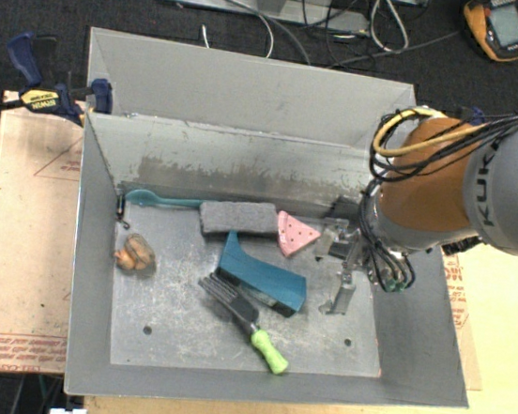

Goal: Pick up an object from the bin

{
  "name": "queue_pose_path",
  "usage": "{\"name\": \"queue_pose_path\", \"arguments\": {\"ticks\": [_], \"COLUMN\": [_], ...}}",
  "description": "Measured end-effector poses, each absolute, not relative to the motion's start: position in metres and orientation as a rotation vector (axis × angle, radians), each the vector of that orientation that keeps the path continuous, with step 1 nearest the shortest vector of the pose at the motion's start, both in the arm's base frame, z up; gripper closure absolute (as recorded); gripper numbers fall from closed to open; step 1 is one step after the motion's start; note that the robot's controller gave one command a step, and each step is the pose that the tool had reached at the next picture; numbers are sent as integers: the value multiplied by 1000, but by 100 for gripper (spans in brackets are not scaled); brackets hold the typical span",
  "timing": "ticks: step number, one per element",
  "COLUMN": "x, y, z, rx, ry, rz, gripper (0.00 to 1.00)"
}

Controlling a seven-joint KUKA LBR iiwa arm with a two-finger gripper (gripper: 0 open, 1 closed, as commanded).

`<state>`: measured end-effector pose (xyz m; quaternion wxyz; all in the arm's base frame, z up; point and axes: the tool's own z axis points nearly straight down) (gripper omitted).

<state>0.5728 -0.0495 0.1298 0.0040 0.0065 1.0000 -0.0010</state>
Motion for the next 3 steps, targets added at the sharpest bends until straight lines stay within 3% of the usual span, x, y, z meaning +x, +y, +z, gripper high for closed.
{"name": "queue_pose_path", "arguments": {"ticks": [1, 2, 3], "x": [558, 553, 531], "y": [-21, 0, 35], "z": [113, 76, 71], "rx": [126, 64, 142], "ry": [3129, 3129, 3128], "rz": [0, -3, 6], "gripper": [0, 0, 100]}}
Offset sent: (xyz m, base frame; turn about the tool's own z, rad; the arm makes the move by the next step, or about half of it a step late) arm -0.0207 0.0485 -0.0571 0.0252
